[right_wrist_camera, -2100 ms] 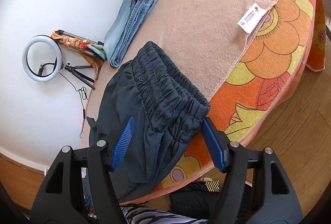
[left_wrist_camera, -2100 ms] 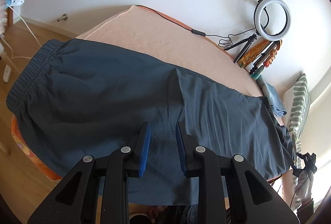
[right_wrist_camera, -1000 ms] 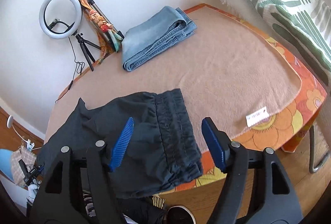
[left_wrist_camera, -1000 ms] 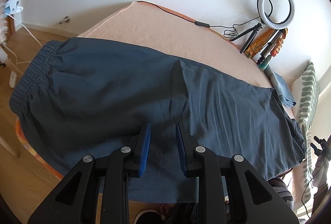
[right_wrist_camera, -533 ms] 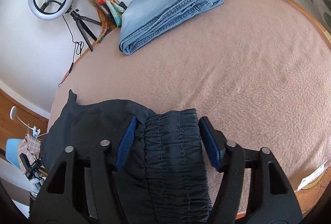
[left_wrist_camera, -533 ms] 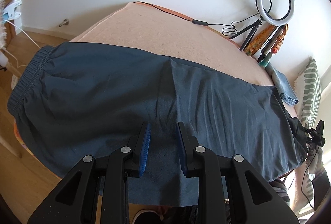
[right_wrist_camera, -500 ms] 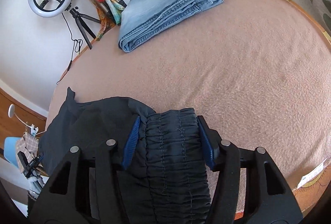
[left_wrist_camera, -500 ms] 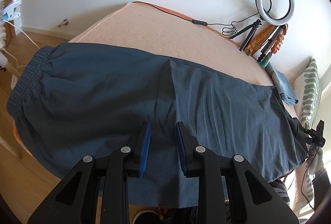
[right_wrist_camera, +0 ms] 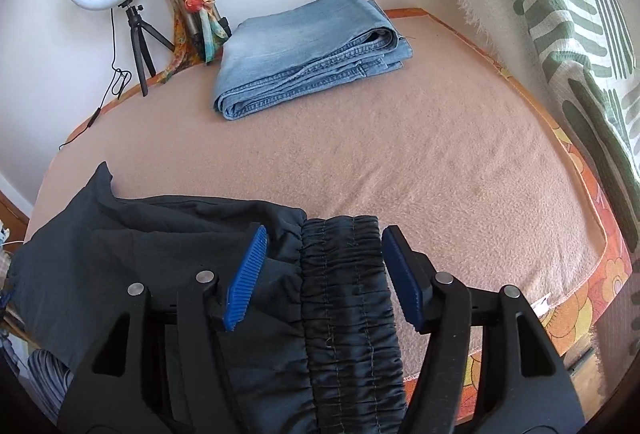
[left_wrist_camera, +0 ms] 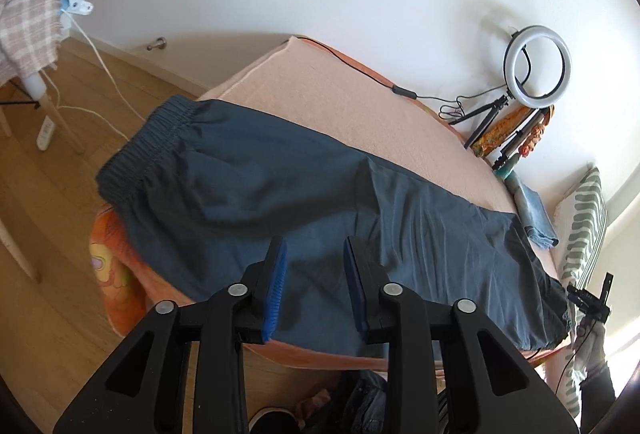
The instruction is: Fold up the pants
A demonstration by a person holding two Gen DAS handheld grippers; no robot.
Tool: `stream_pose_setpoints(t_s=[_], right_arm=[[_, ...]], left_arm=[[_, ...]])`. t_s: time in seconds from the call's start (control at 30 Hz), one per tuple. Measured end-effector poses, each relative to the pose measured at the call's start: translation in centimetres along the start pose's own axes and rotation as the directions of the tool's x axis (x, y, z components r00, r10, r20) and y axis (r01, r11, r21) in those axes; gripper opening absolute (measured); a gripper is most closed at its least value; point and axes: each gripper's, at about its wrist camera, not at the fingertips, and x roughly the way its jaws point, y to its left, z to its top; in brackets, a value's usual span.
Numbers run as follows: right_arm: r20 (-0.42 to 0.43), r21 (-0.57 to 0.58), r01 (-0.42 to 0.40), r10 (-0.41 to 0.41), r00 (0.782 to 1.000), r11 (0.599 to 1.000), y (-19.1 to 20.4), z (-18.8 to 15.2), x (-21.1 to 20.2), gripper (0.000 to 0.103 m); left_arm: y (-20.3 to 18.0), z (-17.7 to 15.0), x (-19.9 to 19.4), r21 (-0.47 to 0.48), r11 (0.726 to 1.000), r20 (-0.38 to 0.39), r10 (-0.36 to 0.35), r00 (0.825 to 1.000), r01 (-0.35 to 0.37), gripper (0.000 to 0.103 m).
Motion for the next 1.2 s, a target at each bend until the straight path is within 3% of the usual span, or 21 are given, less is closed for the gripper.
stream_pose_setpoints(t_s=[0.07, 0.2, 0.33, 0.43, 0.57, 0.67, 0.87, 1.0, 1.2], right_arm=[[0.031, 0.003, -0.014, 0.014, 0.999, 1.000, 0.9, -0.2, -1.5, 0.063], [0.080, 0.016, -0.059, 0.057, 0.995, 0.998, 3.1, -1.0, -4.4, 0.068], [0.097, 0.031, -0.144, 0.141, 0.985, 0.989, 5.5, -2.1, -6.6, 0.068], [0.092, 0.014, -0.186, 0.184, 0.979, 0.983, 7.7, -2.8, -7.7, 0.068], [0.083, 0.002, -0.230, 0.229, 0.970, 0.973, 10.0, -3.3, -8.9, 0.068], [0.082, -0.017, -0.226, 0.227, 0.970, 0.974, 11.1, -3.5, -9.5, 0.068], [0.077, -0.015, -0.222, 0.222, 0.972, 0.975, 12.4, -3.6, -10.0, 0.068], [0.064, -0.003, -0.243, 0.243, 0.968, 0.970, 12.9, -3.6, -9.8, 0.068], [0.049, -0.005, -0.269, 0.269, 0.962, 0.963, 13.7, -3.6, -9.6, 0.068]], left_arm=[[1.8, 0.0, -1.4, -0.041, 0.999, 0.028, 0.010, 1.000, -0.009, 0.052], [6.0, -0.3, -3.2, -0.167, 0.986, 0.060, 0.030, 0.998, -0.020, 0.057], [9.8, 0.0, -2.6, -0.325, 0.944, 0.091, -0.018, 0.996, 0.047, 0.057], [11.3, 0.6, -1.2, -0.366, 0.928, 0.103, -0.036, 0.994, 0.071, 0.057], [11.9, 1.3, 0.4, -0.333, 0.942, 0.084, -0.023, 0.996, 0.050, 0.057], [11.3, 2.0, 0.9, -0.256, 0.967, 0.081, 0.019, 0.996, 0.002, 0.057], [10.0, 2.1, 1.8, -0.111, 0.991, 0.075, 0.080, 0.994, -0.071, 0.056], [10.6, 1.9, 1.7, -0.146, 0.988, 0.106, 0.066, 0.992, -0.051, 0.051], [10.2, 2.4, 1.1, -0.121, 0.988, 0.149, 0.109, 0.983, -0.091, 0.036]])
